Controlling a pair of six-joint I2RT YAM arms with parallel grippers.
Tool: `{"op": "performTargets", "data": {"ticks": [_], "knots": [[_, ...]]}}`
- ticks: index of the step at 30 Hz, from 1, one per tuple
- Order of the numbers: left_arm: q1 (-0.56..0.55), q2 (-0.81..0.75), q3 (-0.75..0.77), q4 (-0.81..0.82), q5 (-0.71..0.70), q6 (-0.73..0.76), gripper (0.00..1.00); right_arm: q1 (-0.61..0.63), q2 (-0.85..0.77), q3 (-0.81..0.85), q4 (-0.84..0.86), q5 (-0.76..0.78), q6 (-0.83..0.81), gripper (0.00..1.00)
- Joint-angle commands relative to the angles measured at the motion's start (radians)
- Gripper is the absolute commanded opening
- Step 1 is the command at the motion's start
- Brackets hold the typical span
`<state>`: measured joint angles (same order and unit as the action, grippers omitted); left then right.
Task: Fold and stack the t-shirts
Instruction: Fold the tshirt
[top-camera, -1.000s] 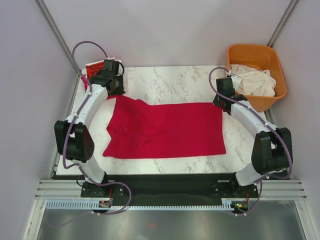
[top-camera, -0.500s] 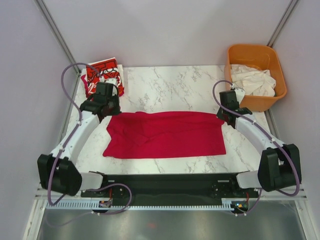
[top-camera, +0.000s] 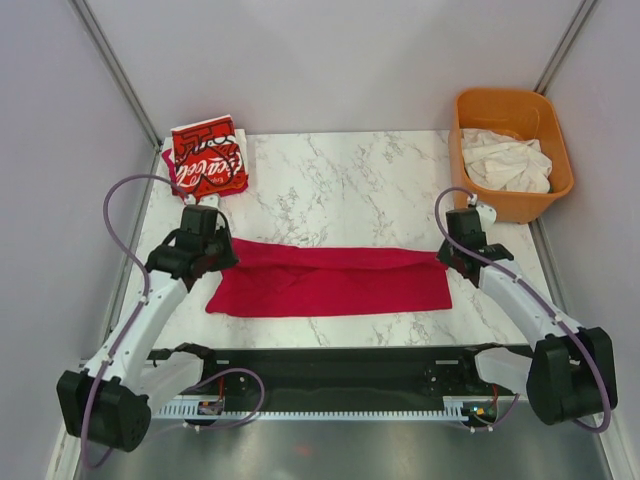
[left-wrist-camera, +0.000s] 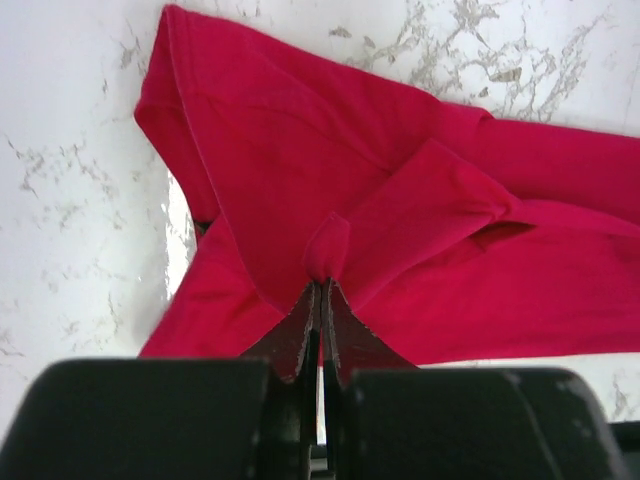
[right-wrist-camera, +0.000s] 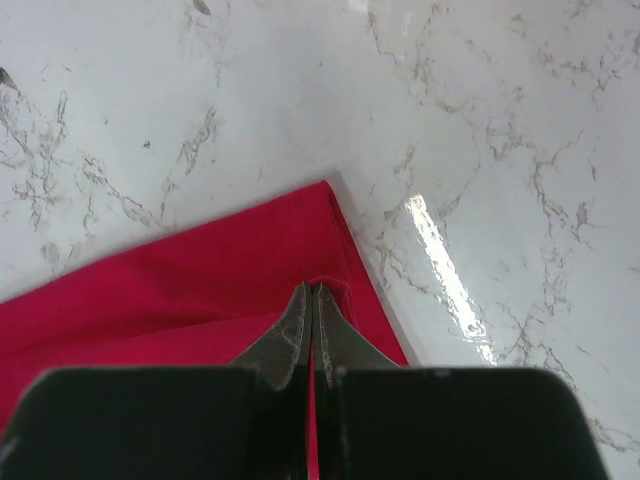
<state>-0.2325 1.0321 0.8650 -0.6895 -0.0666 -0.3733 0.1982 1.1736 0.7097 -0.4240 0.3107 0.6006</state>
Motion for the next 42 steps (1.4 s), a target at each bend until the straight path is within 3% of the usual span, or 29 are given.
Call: {"op": "performTargets", "data": {"ticks": [1,18,20,21,22,23,24,27,30,37,42], "knots": [[-0.001,-0.075,-0.02,-0.05,0.036,-0.108,0.02,-0.005,-0.055,-0.029,-0.005,-0.018,0.022,0.0],[-0.001,-0.182,-0.014,-0.208,0.062,-0.208,0.03,-0.017,-0.143,-0.073,-0.078,0.025,0.054,0.0],[-0.001,-0.216,-0.029,-0.238,0.119,-0.231,0.13,-0.034,-0.147,-0.098,-0.081,-0.011,0.073,0.21],[-0.002,-0.23,-0.035,-0.257,0.135,-0.24,0.36,-0.037,-0.155,-0.105,-0.082,-0.027,0.089,0.45],[-0.001,-0.251,-0.049,-0.271,0.166,-0.256,0.49,-0.042,-0.16,-0.124,-0.079,-0.053,0.097,0.68],[-0.001,-0.291,-0.052,-0.298,0.178,-0.26,0.61,-0.04,-0.172,-0.134,-0.081,-0.062,0.106,0.98],[-0.001,-0.312,-0.05,-0.318,0.18,-0.262,0.79,-0.04,-0.18,-0.142,-0.082,-0.068,0.114,0.98],[-0.001,-0.365,0.032,-0.41,0.075,-0.254,0.99,-0.043,-0.206,-0.158,-0.07,-0.061,0.13,0.98],[-0.002,-0.351,0.058,-0.417,-0.032,-0.254,1.0,-0.043,-0.184,-0.115,-0.042,-0.084,0.111,0.98],[-0.001,-0.183,-0.063,-0.239,0.091,-0.346,0.98,-0.042,0.003,0.045,0.004,-0.159,-0.007,0.98],[0.007,0.02,-0.037,-0.151,-0.059,-0.274,0.98,-0.043,0.104,0.005,0.039,-0.185,-0.035,0.98]]}}
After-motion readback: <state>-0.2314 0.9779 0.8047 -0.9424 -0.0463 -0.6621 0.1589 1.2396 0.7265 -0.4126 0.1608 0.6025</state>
